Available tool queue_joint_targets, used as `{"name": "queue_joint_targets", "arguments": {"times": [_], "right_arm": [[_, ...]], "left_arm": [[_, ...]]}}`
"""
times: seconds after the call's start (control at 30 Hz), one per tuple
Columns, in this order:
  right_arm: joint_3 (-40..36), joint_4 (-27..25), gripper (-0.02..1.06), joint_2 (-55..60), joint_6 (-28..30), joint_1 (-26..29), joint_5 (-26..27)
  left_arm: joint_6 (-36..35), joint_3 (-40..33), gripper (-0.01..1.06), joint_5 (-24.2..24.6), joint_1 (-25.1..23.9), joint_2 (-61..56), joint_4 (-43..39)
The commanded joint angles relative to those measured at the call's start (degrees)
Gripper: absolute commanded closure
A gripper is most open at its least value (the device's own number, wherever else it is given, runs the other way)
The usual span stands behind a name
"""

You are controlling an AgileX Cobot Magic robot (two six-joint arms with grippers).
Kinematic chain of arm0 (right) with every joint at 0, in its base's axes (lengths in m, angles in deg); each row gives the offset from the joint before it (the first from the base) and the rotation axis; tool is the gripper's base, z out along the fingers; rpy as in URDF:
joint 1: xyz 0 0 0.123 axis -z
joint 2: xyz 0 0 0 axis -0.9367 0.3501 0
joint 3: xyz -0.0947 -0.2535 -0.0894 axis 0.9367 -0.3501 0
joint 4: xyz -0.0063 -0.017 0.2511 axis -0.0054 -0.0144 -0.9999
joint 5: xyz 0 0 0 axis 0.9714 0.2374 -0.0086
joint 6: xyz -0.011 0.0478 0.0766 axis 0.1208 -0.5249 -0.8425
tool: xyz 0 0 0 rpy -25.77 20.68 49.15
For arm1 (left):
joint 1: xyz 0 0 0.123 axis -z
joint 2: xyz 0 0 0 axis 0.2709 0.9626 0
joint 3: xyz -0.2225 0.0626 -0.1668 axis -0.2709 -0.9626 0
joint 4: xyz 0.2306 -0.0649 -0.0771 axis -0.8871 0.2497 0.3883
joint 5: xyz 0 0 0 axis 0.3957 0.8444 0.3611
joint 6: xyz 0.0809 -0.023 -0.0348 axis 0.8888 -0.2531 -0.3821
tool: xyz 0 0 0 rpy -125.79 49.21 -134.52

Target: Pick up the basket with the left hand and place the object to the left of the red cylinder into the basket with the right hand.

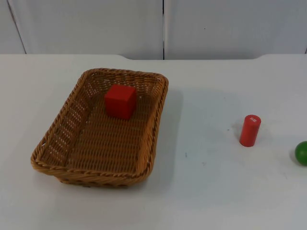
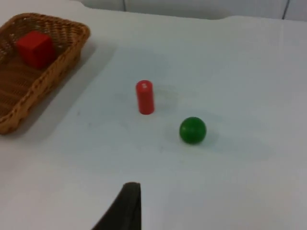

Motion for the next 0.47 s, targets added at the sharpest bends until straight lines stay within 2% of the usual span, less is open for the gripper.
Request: {"name": "queue_joint_targets", "arguments": {"times": [0.0, 0.43], "right_arm": [[-0.17, -0.32, -0.01, -0.17, -0.26, 1.40, 0.17], [-0.17, 0.00, -0.01, -0.17, -0.26, 9.56, 0.17]], "left_arm": [[0.00, -0.34, 0.00, 0.19, 0.42, -0.21, -0.25], [0.00, -0.34, 0.00, 0.19, 0.42, -0.21, -0.36]]}}
